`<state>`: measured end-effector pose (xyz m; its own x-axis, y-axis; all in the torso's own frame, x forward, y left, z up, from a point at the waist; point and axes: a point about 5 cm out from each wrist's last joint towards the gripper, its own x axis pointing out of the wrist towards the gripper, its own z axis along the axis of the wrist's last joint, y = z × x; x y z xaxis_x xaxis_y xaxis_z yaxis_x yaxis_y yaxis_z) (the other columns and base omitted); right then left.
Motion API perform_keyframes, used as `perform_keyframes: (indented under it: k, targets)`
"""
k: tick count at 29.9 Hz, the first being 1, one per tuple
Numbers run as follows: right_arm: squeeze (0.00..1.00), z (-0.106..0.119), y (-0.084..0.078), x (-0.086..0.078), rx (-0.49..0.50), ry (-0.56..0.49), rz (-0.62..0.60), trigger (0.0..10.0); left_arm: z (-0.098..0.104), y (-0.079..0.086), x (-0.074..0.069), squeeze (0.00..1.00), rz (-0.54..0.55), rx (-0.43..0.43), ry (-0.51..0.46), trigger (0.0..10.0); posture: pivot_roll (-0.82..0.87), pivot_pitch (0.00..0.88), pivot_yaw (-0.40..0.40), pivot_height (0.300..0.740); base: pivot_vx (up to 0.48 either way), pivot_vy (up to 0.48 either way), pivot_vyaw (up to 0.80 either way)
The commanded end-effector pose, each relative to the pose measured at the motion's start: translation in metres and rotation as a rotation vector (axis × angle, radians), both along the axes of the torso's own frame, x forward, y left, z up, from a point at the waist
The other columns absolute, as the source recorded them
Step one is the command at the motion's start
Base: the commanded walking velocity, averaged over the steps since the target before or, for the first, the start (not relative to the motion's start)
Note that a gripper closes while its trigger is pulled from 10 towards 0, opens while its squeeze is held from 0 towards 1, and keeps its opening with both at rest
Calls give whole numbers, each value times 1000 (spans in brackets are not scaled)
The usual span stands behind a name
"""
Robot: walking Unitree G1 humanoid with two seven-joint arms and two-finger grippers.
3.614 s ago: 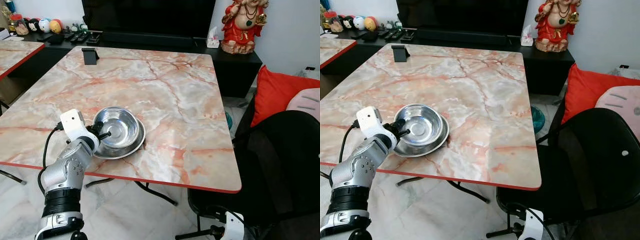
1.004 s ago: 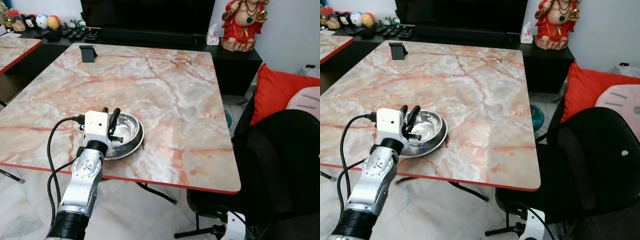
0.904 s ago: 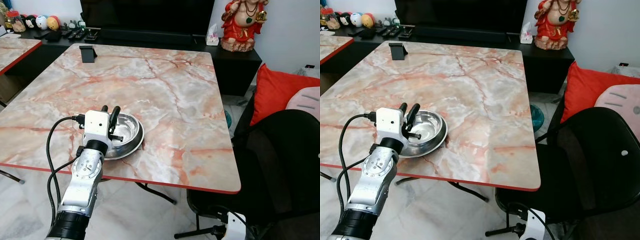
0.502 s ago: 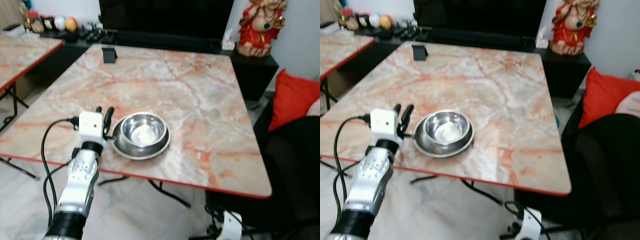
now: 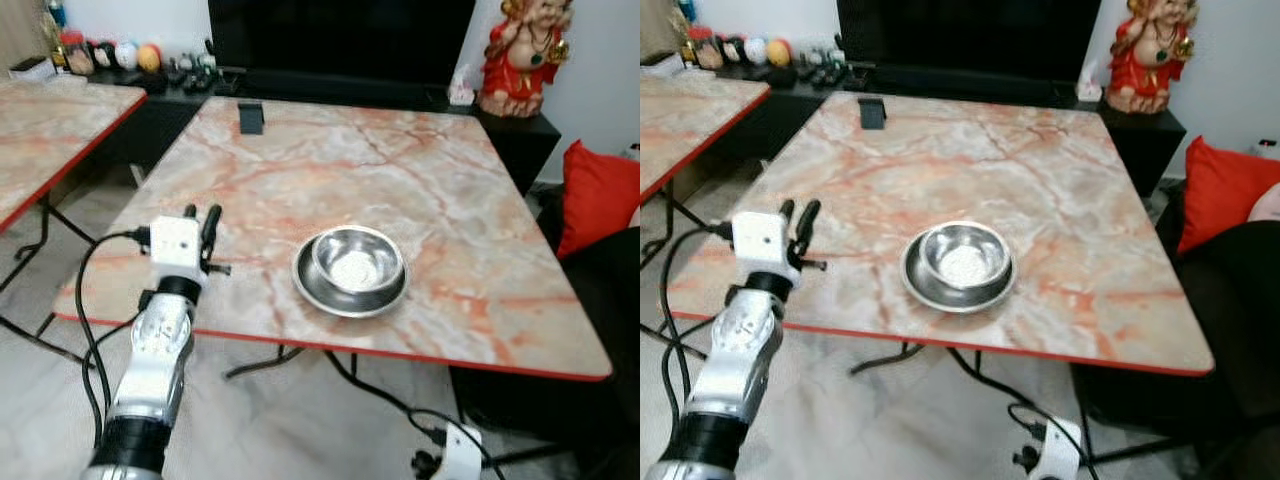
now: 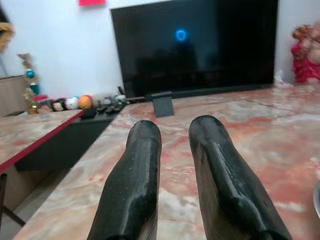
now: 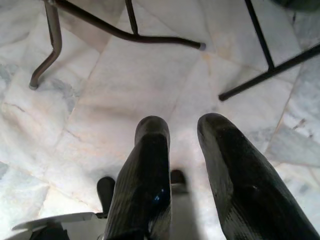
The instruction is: Setting the table
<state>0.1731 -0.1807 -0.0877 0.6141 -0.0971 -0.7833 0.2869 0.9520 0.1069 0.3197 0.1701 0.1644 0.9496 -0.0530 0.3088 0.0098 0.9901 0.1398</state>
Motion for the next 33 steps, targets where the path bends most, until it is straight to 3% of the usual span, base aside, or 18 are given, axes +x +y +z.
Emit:
perform_keyframes:
  k: [1, 33]
  targets:
    - [0, -2, -4, -6, -2, 16, -20, 10000, 4, -8, 2, 0, -31, 29, -15, 10000, 81, 0, -37, 740, 0, 480, 0]
    - [0, -1, -3, -4, 1, 11, -5, 10000, 6, -2, 4, 0, -8, 26, -16, 10000, 78, 0, -38, 740, 0, 480, 0]
